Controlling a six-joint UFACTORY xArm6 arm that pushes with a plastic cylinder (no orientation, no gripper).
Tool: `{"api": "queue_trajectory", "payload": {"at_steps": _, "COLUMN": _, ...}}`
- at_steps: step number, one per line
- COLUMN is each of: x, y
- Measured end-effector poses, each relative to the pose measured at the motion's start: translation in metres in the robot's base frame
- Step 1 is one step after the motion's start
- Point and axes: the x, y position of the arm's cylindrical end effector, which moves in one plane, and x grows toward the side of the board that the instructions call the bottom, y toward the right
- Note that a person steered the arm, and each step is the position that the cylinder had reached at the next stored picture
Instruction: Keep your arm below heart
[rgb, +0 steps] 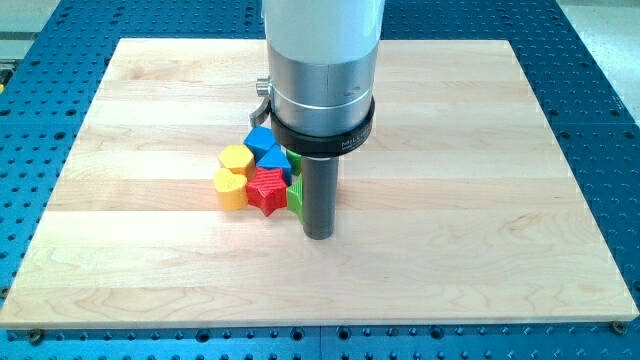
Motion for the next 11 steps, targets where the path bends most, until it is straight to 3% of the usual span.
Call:
{"api": "queue_trajectory", "payload": {"at_steps": 3, "x": 0.002, "y": 0.000}}
{"api": "queue_trajectory", "payload": {"at_steps": 5, "x": 0.038, "y": -0.034}}
{"api": "queue_trajectory", "payload": {"at_steps": 8, "x": 0.022, "y": -0.105}}
{"api": "queue_trajectory", "payload": {"at_steps": 11, "x": 0.003, "y": -0.107}}
